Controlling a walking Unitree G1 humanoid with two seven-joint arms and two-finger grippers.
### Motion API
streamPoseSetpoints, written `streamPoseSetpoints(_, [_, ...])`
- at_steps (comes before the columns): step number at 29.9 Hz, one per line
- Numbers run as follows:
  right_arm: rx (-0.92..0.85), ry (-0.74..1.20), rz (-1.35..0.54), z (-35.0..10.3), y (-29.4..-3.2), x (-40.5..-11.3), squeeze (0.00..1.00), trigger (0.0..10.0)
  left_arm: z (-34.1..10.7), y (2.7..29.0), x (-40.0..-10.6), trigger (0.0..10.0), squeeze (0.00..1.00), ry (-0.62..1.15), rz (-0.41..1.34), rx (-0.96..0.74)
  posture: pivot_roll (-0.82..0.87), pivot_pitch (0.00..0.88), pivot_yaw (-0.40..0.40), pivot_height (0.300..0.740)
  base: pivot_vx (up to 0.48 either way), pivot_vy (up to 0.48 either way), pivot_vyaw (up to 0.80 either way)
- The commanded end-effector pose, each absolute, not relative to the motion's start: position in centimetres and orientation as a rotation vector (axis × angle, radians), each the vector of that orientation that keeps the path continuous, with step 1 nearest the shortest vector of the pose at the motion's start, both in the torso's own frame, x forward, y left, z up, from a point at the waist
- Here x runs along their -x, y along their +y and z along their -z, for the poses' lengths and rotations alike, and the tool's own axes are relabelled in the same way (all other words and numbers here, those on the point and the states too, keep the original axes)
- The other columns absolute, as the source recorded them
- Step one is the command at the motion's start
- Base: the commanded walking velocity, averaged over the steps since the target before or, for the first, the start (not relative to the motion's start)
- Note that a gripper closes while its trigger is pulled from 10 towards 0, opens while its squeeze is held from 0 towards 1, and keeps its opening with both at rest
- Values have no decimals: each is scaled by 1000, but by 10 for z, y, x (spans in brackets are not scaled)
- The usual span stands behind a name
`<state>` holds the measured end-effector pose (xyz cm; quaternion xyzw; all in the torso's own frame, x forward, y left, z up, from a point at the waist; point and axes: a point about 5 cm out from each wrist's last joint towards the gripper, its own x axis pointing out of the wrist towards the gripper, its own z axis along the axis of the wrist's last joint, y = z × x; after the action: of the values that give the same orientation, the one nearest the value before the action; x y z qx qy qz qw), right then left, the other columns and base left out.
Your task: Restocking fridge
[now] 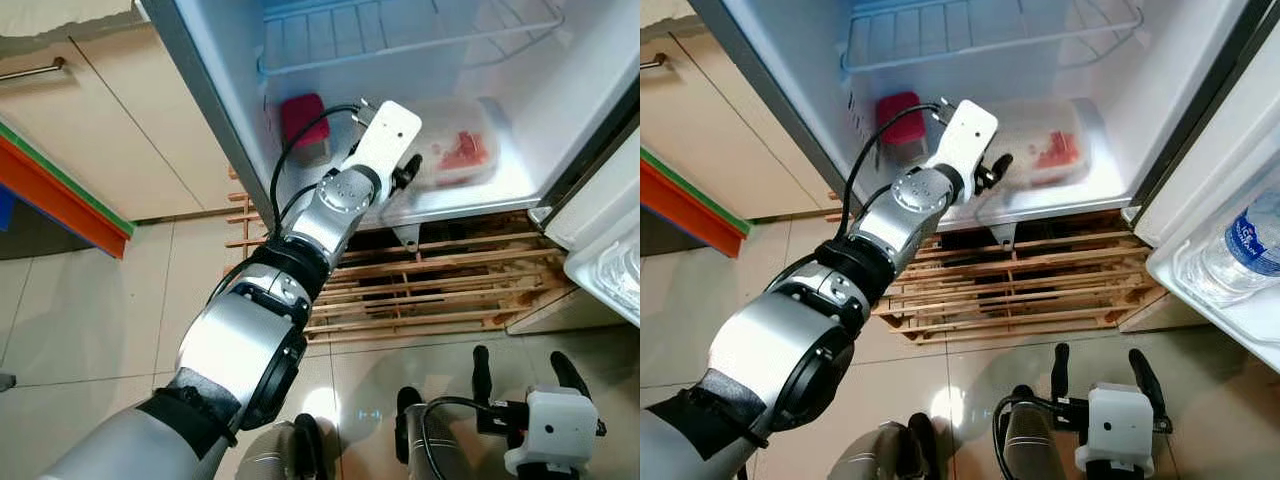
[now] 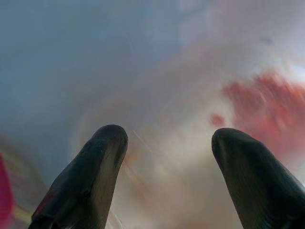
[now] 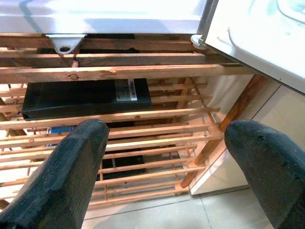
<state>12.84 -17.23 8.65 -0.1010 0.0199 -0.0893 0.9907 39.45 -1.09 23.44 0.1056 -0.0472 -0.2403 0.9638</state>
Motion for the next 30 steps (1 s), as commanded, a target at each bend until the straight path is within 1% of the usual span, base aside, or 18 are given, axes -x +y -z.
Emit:
streamPoseSetpoints(1, [212, 65, 182, -83, -172, -126, 0, 10000, -246, -9, -397, 10000, 0, -142, 461, -184, -219, 310, 151, 740, 0, 0, 0])
streamPoseSetpoints(2, [214, 62, 181, -83, -173, -127, 0, 10000, -258, -6, -398, 10000, 0, -195, 443, -155, -216, 306, 148, 740, 0, 0, 0])
streamPoseSetpoints(3, [218, 51, 179, -84, -174, -130, 0, 10000, -283, -3, -398, 10000, 0, -308, 439, -89, -212, 297, 143, 740, 0, 0, 0])
streamPoseSetpoints(6, [214, 36, 172, -84, -174, -137, 0, 10000, -287, -3, -395, 10000, 0, -337, 483, -48, -199, 278, 132, 740, 0, 0, 0])
streamPoseSetpoints(9, [209, 31, 162, -84, -173, -141, 0, 10000, -277, -2, -391, 10000, 0, -324, 519, -6, -197, 270, 127, 740, 0, 0, 0])
streamPoseSetpoints(10, [206, 12, 153, -86, -173, -148, 0, 10000, -257, 6, -386, 10000, 0, -284, 562, 59, -188, 246, 123, 740, 0, 0, 0])
streamPoseSetpoints(13, [205, 7, 151, -85, -174, -151, 0, 10000, -252, 7, -386, 10000, 0, -270, 572, 77, -179, 226, 116, 740, 0, 0, 0])
streamPoseSetpoints(14, [193, -40, 165, -92, -179, -164, 0, 10000, -229, 18, -371, 10000, 0, -248, 674, 149, -158, 190, 107, 740, 0, 0, 0])
streamPoseSetpoints(17, [181, -85, 176, -100, -183, -175, 0, 10000, -214, 26, -357, 10000, 0, -231, 719, 205, -151, 178, 105, 740, 0, 0, 0])
streamPoseSetpoints(19, [182, -110, 173, -105, -183, -182, 0, 10000, -209, 29, -352, 10000, 0, -242, 718, 178, -138, 162, 102, 740, 0, 0, 0])
streamPoseSetpoints(20, [186, -160, 169, -114, -184, -197, 0, 10000, -195, 44, -340, 10000, 0, -258, 682, 71, -108, 123, 96, 740, 0, 0, 0])
streamPoseSetpoints(22, [189, -188, 172, -119, -184, -205, 0, 10000, -185, 62, -335, 10000, 0, -226, 608, 34, -94, 114, 91, 740, 0, 0, 0])
streamPoseSetpoints(23, [189, -196, 174, -120, -185, -207, 0, 10000, -183, 70, -334, 10000, 0, -201, 573, 42, -94, 114, 91, 740, 0, 0, 0])
streamPoseSetpoints(24, [184, -219, 180, -124, -185, -209, 0, 10000, -179, 89, -329, 10000, 0, -186, 493, 13, -73, 101, 86, 740, 0, 0, 0])
streamPoseSetpoints(26, [184, -227, 180, -126, -185, -210, 0, 10000, -177, 95, -326, 10000, 0, -172, 472, -3, -66, 93, 83, 740, 0, 0, 0])
streamPoseSetpoints(27, [185, -242, 186, -129, -186, -211, 0, 10000, -167, 107, -320, 10000, 0, -139, 416, -66, -58, 87, 79, 740, 0, 0, 0])
streamPoseSetpoints(28, [185, -242, 186, -129, -186, -211, 0, 10000, -167, 107, -320, 10000, 0, -139, 416, -66, -58, 87, 79, 740, 0, 0, 0])
streamPoseSetpoints(30, [177, -240, 198, -127, -188, -213, 0, 10000, -148, 121, -312, 10000, 0, -120, 353, -148, -54, 73, 76, 740, 0, 0, 0])
